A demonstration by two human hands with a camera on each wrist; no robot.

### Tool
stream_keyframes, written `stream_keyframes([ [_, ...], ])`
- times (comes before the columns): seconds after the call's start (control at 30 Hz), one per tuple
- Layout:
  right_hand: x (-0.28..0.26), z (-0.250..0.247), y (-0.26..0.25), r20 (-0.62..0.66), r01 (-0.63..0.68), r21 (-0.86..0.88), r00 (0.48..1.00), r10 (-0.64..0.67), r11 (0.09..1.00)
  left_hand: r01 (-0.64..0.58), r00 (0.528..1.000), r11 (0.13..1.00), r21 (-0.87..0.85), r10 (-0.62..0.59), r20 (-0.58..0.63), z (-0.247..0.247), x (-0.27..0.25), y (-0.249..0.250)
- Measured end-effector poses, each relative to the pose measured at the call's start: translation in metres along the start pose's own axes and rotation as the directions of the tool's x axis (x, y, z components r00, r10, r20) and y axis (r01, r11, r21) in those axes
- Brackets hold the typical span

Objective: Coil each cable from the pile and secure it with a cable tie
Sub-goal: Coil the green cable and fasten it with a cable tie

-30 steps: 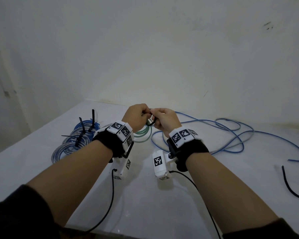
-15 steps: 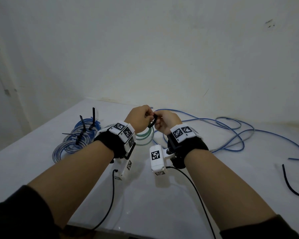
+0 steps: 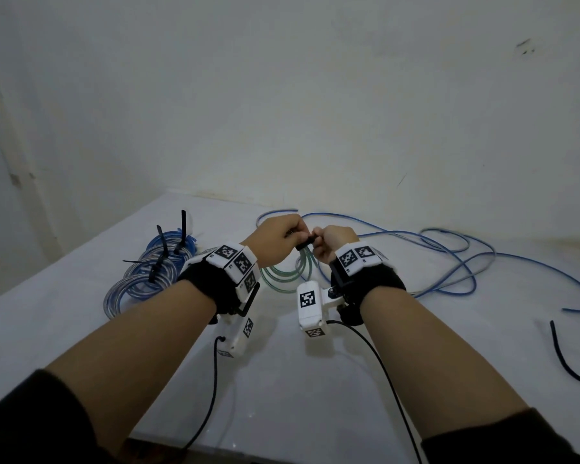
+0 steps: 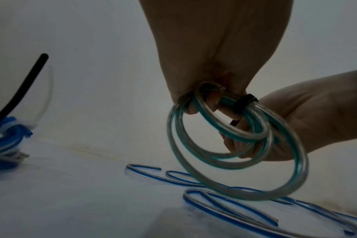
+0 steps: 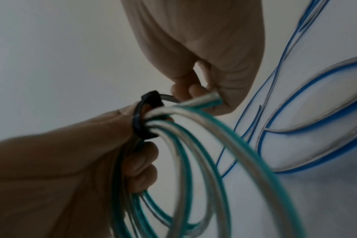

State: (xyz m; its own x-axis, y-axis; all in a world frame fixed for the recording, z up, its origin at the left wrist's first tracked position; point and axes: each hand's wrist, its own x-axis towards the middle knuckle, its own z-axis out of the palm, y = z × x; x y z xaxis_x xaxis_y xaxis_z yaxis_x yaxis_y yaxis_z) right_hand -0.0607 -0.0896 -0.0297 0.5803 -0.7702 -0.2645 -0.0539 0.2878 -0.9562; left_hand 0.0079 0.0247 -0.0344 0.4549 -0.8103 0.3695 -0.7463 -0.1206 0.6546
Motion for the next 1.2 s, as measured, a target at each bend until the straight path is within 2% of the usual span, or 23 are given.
stream_keyframes([
  [0.13,0.005,-0.002,0.001,-0.035,0.008,-0.029,0.999,-0.009,1.000,0.011,1.000,0.999,-0.042,-0.011,-0.008,0.001,0.000,0.001],
  [0.17,0.007,-0.004,0.001,-0.020,0.089,-0.174,0.995,-0.094,0.981,0.010,1.000,0.998,-0.056,-0.011,-0.005,0.002,0.000,0.002],
  [0.2,0.006,-0.005,-0.002,0.021,0.130,-0.357,0.991,-0.131,0.925,0.009,1.000,0.997,-0.071,-0.009,-0.001,0.002,0.000,0.002],
  [0.23,0.005,-0.005,-0.004,0.014,0.145,-0.465,0.988,-0.156,0.873,0.007,1.000,0.997,-0.083,-0.007,0.000,0.002,0.000,0.003],
  [0.27,0.002,-0.005,-0.003,0.041,0.204,-0.599,0.974,-0.225,0.774,0.009,1.000,0.996,-0.091,-0.008,0.001,0.002,0.000,0.002],
  [0.3,-0.004,-0.003,-0.001,0.014,0.198,-0.673,0.966,-0.257,0.712,0.011,1.000,0.995,-0.100,-0.011,0.002,0.002,0.000,0.001],
  [0.33,-0.003,-0.002,0.002,0.029,0.215,-0.677,0.964,-0.266,0.704,0.014,1.000,0.994,-0.110,-0.014,0.004,0.001,-0.001,0.001],
  [0.4,0.005,-0.002,0.003,0.076,0.175,-0.461,0.985,-0.158,0.870,0.017,1.000,0.992,-0.128,-0.016,0.011,0.001,-0.003,0.000],
  [0.43,0.009,-0.001,0.005,0.055,0.139,-0.368,0.990,-0.128,0.919,0.008,1.000,0.992,-0.126,-0.007,0.011,0.001,-0.004,-0.001],
  [0.5,0.010,0.000,0.008,0.049,0.116,-0.284,0.993,-0.106,0.952,-0.023,1.000,0.994,-0.110,0.024,0.011,0.000,-0.006,-0.003],
  [0.6,0.002,0.001,0.005,0.091,0.103,-0.278,0.993,-0.081,0.955,-0.052,0.999,0.994,-0.093,0.053,0.002,-0.003,-0.009,-0.006],
  [0.7,0.004,0.010,0.004,0.101,0.125,-0.292,0.990,-0.099,0.948,-0.044,0.996,0.996,-0.081,0.037,-0.086,-0.010,-0.010,-0.006],
  [0.77,-0.001,0.020,0.004,0.084,0.108,-0.293,0.993,-0.087,0.950,-0.002,0.985,0.997,-0.074,-0.011,-0.175,-0.019,-0.006,-0.006],
  [0.83,-0.011,0.031,0.001,0.117,0.100,-0.199,0.990,-0.077,0.975,0.079,0.962,0.996,-0.039,-0.087,-0.259,-0.030,0.000,-0.008],
  [0.9,-0.018,0.042,-0.002,0.179,0.169,-0.144,0.974,-0.142,0.975,0.168,0.935,0.986,0.004,-0.158,-0.319,-0.040,0.002,-0.011],
  [0.93,-0.020,0.048,-0.003,0.208,0.245,-0.149,0.955,-0.212,0.958,0.202,0.924,0.979,0.022,-0.183,-0.335,-0.043,0.003,-0.013],
  [1.0,-0.027,0.057,-0.004,0.266,0.406,-0.172,0.896,-0.355,0.898,0.250,0.908,0.968,0.032,-0.222,-0.356,-0.048,0.001,-0.018],
  [1.07,-0.033,0.066,0.001,0.326,0.508,-0.202,0.841,-0.432,0.837,0.295,0.885,0.955,0.004,-0.272,-0.378,-0.051,-0.003,-0.021],
  [1.13,-0.038,0.071,0.007,0.353,0.539,-0.244,0.824,-0.444,0.806,0.323,0.868,0.946,-0.019,-0.305,-0.392,-0.053,-0.008,-0.024],
  [1.2,-0.041,0.073,0.012,0.339,0.517,-0.235,0.837,-0.429,0.823,0.319,0.869,0.947,-0.025,-0.303,-0.391,-0.053,-0.013,-0.025],
])
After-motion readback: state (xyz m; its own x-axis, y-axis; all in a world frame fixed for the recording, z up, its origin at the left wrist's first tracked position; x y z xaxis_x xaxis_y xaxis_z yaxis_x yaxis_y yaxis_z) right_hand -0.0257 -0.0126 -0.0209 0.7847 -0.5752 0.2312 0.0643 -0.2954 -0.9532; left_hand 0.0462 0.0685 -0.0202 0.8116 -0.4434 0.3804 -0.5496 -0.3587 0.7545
